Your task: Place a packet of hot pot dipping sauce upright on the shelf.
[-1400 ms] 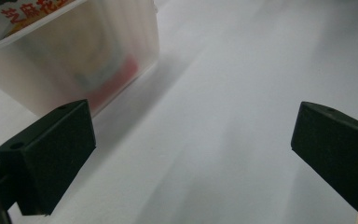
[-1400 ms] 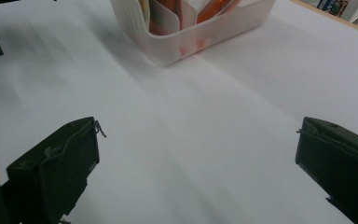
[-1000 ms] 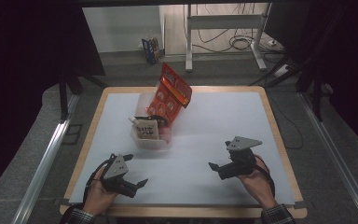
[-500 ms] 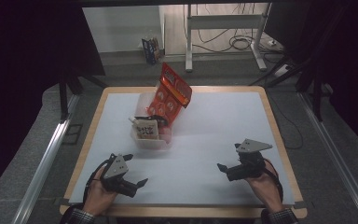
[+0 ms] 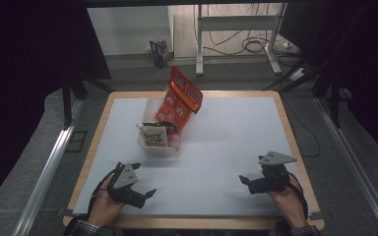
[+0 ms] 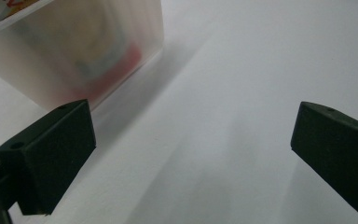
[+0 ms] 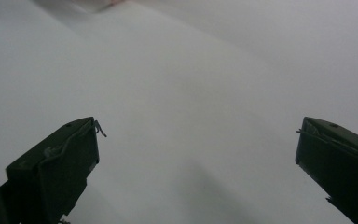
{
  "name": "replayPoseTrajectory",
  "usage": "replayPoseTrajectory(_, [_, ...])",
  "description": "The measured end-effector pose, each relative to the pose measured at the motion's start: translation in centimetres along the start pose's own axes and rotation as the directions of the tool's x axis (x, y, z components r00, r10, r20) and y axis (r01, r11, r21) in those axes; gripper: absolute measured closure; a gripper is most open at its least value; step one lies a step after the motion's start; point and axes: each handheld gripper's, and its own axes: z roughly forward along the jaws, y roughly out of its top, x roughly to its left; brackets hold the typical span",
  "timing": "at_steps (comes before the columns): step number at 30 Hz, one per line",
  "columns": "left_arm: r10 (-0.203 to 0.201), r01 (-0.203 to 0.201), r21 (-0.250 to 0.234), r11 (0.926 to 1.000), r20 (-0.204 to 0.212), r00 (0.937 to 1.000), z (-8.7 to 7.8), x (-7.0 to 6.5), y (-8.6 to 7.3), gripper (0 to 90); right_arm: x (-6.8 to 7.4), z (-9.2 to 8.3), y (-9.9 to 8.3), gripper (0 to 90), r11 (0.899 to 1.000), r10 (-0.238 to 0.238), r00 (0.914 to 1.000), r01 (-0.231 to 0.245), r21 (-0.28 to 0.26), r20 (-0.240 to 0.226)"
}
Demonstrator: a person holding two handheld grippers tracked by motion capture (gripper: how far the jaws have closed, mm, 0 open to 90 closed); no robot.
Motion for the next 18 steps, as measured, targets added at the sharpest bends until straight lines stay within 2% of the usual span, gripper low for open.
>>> replayPoseTrajectory(9, [0.002, -0.002, 0.008, 1.0000, -0.004, 1.0000, 0.1, 0.0, 0.0, 0.0, -0.6, -0.5, -1.4, 0.0, 0.999, 0.014, 0.9994, -0.015, 0.036, 0.033])
replayPoseTrajectory(18, [0.006, -0.006, 0.018, 0.9998, -0.008, 0.9999, 0.2, 0.0, 0.0, 0.0, -1.1, -0.8, -2.4, 0.0, 0.997, 0.049, 0.9983, -0.051, 0.062, 0.029])
